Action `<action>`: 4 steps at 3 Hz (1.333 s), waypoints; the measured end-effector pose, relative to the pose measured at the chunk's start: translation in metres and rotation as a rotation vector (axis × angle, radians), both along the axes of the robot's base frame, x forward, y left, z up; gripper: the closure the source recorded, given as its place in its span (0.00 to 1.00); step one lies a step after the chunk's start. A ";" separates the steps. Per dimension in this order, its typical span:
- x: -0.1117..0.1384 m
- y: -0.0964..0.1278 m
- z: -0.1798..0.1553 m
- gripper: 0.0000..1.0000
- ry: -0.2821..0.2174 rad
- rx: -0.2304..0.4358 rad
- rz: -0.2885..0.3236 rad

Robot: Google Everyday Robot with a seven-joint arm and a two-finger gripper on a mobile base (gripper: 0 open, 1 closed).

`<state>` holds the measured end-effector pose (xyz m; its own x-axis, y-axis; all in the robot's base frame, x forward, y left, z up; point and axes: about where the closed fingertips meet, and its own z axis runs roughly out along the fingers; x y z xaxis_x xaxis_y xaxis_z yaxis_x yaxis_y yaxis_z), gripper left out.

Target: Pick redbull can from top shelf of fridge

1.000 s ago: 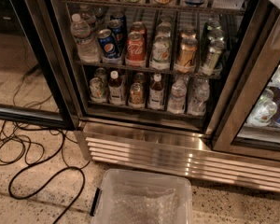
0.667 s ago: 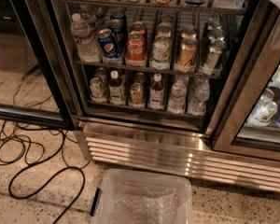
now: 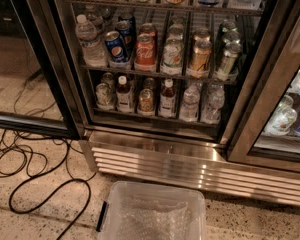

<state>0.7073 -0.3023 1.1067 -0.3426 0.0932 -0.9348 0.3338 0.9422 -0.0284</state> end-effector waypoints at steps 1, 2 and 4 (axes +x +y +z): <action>-0.032 -0.002 0.000 1.00 0.036 0.027 -0.016; -0.058 -0.001 -0.007 1.00 0.088 0.048 -0.020; -0.073 -0.003 -0.011 1.00 0.120 0.074 -0.027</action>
Offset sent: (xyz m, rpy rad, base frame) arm -0.0890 -0.0007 -0.0205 0.0788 0.1579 -0.0264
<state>0.6340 -0.3053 1.0955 -0.4482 0.1715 -0.8773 0.3573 0.9340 0.0000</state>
